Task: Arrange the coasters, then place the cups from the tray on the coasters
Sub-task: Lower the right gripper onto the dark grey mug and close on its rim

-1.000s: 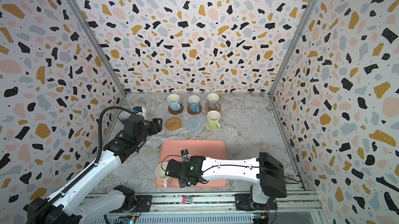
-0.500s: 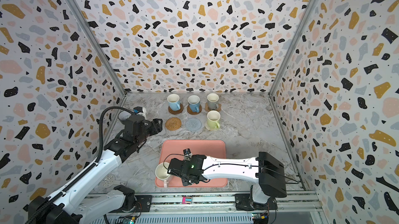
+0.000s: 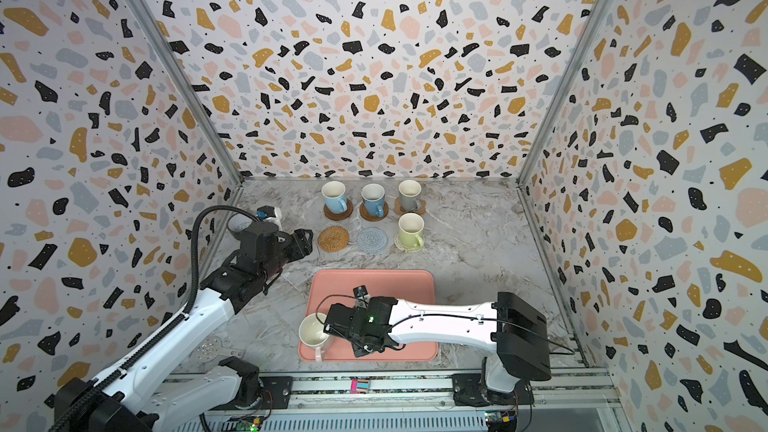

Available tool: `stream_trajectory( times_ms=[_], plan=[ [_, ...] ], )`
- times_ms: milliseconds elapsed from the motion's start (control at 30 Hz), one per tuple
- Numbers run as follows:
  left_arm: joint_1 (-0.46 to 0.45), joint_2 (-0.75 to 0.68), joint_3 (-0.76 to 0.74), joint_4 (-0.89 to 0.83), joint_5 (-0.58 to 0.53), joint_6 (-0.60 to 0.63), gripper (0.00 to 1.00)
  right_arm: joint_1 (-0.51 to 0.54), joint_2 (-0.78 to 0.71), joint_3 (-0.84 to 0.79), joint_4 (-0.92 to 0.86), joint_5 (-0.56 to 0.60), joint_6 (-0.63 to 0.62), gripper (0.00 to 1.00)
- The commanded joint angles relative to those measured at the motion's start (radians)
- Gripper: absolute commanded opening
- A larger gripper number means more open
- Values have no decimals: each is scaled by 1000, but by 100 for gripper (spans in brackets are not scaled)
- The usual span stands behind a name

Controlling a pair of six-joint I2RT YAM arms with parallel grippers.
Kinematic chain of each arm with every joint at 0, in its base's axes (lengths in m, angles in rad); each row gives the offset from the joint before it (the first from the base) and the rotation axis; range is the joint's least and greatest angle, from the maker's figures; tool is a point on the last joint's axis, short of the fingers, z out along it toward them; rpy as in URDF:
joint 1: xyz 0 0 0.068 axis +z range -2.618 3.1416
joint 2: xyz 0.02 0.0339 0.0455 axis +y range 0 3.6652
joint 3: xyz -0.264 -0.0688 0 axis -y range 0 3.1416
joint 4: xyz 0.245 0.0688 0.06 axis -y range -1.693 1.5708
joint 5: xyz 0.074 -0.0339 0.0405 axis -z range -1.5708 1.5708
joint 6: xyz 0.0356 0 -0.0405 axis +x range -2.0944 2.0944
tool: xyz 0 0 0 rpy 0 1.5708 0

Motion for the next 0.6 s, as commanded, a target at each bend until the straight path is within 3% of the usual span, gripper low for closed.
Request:
stream_trajectory(
  times_ms=[0,567],
  plan=[
    [6,-9,11,5,-15,8,74,-9,6,-2,-5,38,-23,37],
    [6,13,46,1,-7,18,74,-62,33,6,36,64,-84,26]
  ],
)
